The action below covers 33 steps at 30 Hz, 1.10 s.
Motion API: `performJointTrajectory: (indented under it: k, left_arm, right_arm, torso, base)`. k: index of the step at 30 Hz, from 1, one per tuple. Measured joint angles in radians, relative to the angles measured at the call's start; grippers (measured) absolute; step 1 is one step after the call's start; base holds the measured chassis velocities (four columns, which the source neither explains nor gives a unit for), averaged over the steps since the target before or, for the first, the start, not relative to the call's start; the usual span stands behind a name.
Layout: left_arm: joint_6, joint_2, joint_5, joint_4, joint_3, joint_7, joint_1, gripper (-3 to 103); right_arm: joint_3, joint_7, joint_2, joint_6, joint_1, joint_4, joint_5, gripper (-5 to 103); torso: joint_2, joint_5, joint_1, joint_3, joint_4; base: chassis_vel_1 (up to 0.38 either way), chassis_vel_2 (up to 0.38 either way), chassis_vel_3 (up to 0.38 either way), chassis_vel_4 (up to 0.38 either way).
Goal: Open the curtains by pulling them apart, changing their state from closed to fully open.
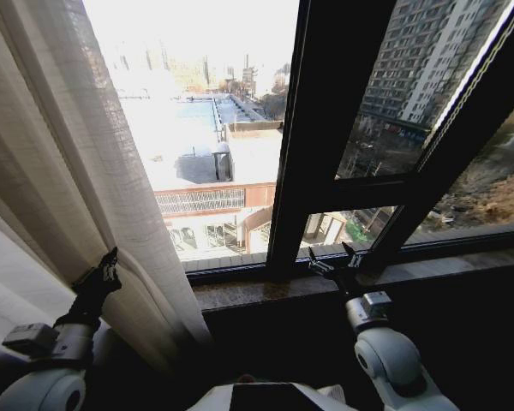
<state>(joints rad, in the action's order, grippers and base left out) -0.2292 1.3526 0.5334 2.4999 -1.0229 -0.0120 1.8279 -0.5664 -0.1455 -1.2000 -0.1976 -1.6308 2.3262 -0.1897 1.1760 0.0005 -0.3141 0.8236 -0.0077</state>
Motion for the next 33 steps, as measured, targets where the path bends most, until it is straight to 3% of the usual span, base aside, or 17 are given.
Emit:
performJointTrajectory:
  k: [25, 32, 33]
  left_arm:
    - [0.006, 0.01, -0.002, 0.0, -0.001, 0.001, -0.001, 0]
    - [0.008, 0.013, -0.003, 0.001, 0.0, 0.003, -0.002, 0]
    - [0.008, 0.015, -0.004, 0.001, 0.001, 0.005, -0.002, 0]
  right_arm:
    - [-0.002, -0.004, 0.005, 0.0, -0.002, 0.001, 0.001, 100]
    - [0.0, -0.011, 0.007, 0.005, 0.002, 0.0, -0.014, 100]
    - [0.001, -0.011, 0.006, 0.005, 0.001, 0.0, -0.014, 100]
  torso:
    - [0.0, 0.0001, 0.0, 0.0, 0.0001]
    - [0.0, -0.0014, 0.0, 0.0, -0.0002]
    - [0.0, -0.0026, 0.0, 0.0, 0.0022]
  base:
    - [0.286, 0.287, -0.289, -0.283]
    - [0.258, 0.28, -0.262, -0.268]
    - [0.133, 0.083, -0.107, -0.155]
